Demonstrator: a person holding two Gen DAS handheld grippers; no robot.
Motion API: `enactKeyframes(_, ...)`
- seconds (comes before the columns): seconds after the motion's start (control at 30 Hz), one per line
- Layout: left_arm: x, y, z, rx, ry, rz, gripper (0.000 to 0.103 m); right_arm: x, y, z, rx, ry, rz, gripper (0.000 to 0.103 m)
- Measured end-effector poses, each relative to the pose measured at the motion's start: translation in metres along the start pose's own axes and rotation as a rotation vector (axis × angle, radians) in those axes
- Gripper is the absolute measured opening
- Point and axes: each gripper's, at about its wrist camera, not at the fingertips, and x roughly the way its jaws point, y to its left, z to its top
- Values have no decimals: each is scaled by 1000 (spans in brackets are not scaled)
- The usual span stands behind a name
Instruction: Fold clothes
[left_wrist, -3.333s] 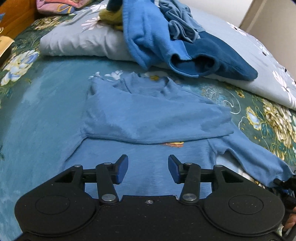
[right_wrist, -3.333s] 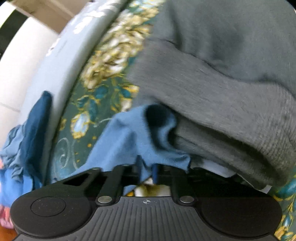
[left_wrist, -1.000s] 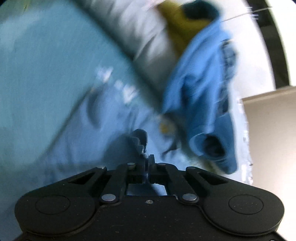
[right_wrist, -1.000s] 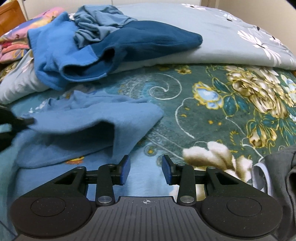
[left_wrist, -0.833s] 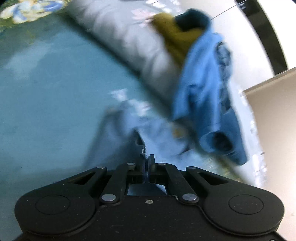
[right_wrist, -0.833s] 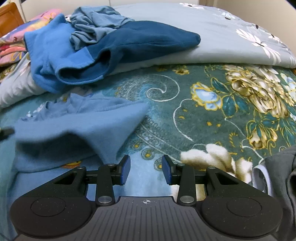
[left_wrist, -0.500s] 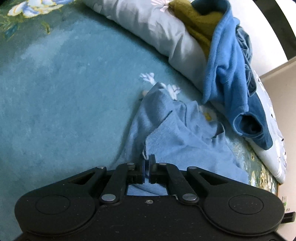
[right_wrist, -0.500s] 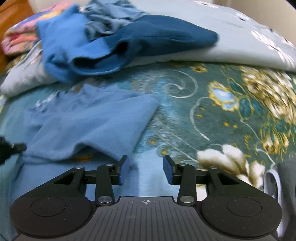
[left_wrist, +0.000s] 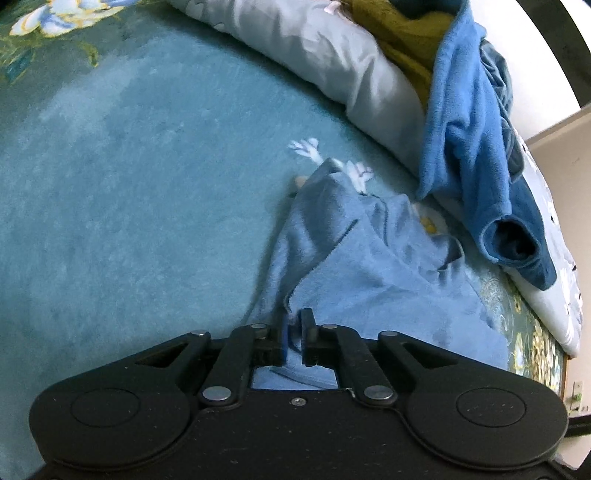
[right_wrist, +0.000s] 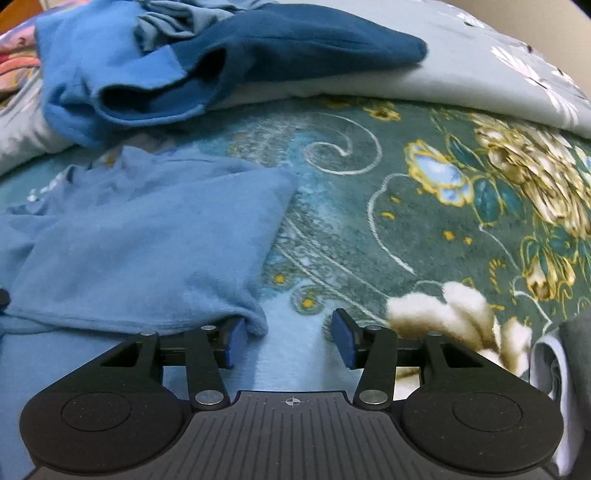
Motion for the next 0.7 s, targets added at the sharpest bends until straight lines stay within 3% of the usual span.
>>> enactKeyframes(0.1, -17, -4, 1, 33, 14, -24, 7, -22, 4, -3, -31, -18, 51, 44)
enactKeyframes(0.2, -45, -6, -6, 109, 36, -42, 20, -50, 1, -19, -46, -11, 69, 44)
enactKeyframes(0.23, -55, -4, -11, 147, 45, -43, 26, -57, -2, -29, -35, 8, 75, 44)
enactKeyframes(0.43, -101, 27, -60, 345, 144, -15, 36, -93, -18, -109, 32, 144, 45, 45)
enactKeyframes(0.57, -118, 58, -98, 378, 223, 31, 41, -102, -17, -159, 74, 223, 51, 46)
enactKeyframes(0.7, -125, 81, -133, 367, 275, 57, 45, -92, -19, -183, 70, 267, 51, 46)
